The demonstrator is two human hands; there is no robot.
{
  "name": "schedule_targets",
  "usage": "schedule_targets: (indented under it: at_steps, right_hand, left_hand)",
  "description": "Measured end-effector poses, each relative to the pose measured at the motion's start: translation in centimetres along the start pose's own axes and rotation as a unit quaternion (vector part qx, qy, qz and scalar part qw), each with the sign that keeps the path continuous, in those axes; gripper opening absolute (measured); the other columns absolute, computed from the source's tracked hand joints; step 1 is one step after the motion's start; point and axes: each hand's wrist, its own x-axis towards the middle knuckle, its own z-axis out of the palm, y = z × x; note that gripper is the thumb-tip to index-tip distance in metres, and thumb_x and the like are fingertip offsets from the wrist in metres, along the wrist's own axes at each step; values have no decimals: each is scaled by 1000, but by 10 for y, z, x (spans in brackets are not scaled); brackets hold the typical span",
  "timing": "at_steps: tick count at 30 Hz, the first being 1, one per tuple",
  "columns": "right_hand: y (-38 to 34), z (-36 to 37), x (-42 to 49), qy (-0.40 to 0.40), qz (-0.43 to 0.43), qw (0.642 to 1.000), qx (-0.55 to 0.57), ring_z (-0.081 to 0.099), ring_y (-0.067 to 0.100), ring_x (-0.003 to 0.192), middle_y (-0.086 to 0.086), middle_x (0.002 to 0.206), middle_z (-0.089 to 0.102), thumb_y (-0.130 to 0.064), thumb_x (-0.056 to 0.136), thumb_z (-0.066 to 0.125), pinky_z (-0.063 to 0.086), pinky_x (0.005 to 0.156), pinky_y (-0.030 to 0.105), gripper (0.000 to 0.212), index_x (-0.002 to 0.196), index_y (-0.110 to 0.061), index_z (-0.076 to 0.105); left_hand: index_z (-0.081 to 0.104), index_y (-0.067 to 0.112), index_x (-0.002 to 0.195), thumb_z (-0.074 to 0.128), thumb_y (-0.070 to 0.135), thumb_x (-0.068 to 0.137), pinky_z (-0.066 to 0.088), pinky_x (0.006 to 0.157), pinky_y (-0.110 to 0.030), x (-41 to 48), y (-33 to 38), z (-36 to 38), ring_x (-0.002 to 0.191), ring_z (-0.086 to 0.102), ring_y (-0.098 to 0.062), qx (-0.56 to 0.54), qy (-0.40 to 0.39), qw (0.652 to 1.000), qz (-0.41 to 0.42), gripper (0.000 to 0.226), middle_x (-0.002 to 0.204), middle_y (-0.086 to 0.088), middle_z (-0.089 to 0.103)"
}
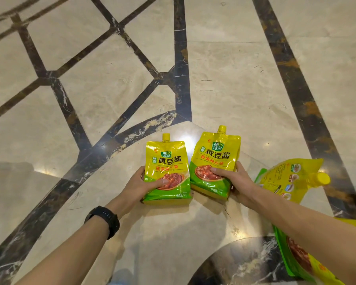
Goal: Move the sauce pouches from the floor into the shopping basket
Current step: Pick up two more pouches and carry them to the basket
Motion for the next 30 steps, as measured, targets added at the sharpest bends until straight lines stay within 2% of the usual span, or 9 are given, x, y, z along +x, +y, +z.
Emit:
schedule_targets:
  at_steps: [3, 6, 10, 12, 15, 21, 24, 27, 30]
  right_hand:
    - [-5, -5, 5, -26, 2, 999, -25, 74, 24, 91, 4, 106, 75, -8, 69, 84, 58, 69, 33, 62, 124, -19, 57]
    - [-7, -13, 8, -96, 39, 992, -75, 73, 28, 95, 8, 109, 75, -6, 75, 78, 60, 75, 36, 56, 126, -18, 58]
    - [10, -12, 6, -132, 70, 987, -66, 72, 27, 100, 7, 112, 74, -14, 81, 74, 60, 80, 37, 49, 127, -21, 59]
    - [15, -9, 7, -128, 67, 988, -48, 72, 27, 102, 6, 114, 74, -16, 80, 75, 61, 80, 37, 51, 128, -20, 59]
    - [15, -8, 8, -112, 67, 991, -24, 73, 27, 98, 9, 112, 74, -12, 80, 76, 61, 70, 35, 52, 129, -17, 58]
    - [8, -6, 6, -121, 71, 990, -30, 73, 30, 95, 13, 110, 74, -13, 73, 78, 61, 66, 37, 57, 128, -14, 59]
    - [-5, -7, -5, -119, 56, 991, -33, 74, 30, 92, 13, 108, 75, -11, 69, 79, 61, 67, 38, 58, 125, -13, 60]
    - [-25, -9, -30, -111, 44, 992, -33, 73, 31, 92, 13, 107, 75, -11, 64, 81, 62, 70, 39, 65, 125, -10, 60]
    - [-51, -12, -79, -89, 45, 995, -7, 75, 23, 74, 10, 93, 78, -2, 71, 76, 60, 57, 33, 49, 117, -9, 63]
  left_hand:
    - [55, 24, 132, 89, 27, 70, 58, 79, -28, 4, 5, -8, 99, 73, -16, -5, -23, 1000, -6, 71, 115, 1, 74]
    - [52, 28, 134, 95, 42, 57, 59, 89, -41, 6, 8, -17, 103, 73, -20, -7, -56, 998, -27, 89, 119, -1, 73]
    - [47, 31, 132, 95, 61, 35, 59, 90, -42, 2, 5, -11, 104, 72, -19, -23, -35, 998, -49, 113, 120, 1, 71]
    - [49, 28, 132, 95, 57, 41, 58, 91, -45, 2, 3, -8, 104, 72, -21, -36, -21, 998, -55, 106, 120, -1, 72]
    - [51, 25, 132, 92, 43, 58, 58, 91, -48, 4, 3, -7, 103, 73, -23, -49, -26, 996, -69, 87, 117, -2, 74]
    - [55, 26, 133, 98, 42, 46, 56, 95, -50, 2, 0, -8, 104, 73, -25, -68, -39, 994, -73, 98, 115, -3, 75]
    - [59, 23, 129, 97, 33, 52, 57, 93, -45, -13, 6, -3, 102, 73, -23, -81, -30, 994, -62, 87, 112, -3, 76]
    - [60, 21, 128, 92, 32, 54, 58, 89, -39, -40, 25, 3, 104, 73, -23, -91, -14, 995, -42, 82, 112, -2, 76]
    - [61, 18, 127, 97, 27, 52, 60, 80, -31, -78, 61, 2, 102, 73, -23, -91, -8, 995, -31, 84, 112, -3, 76]
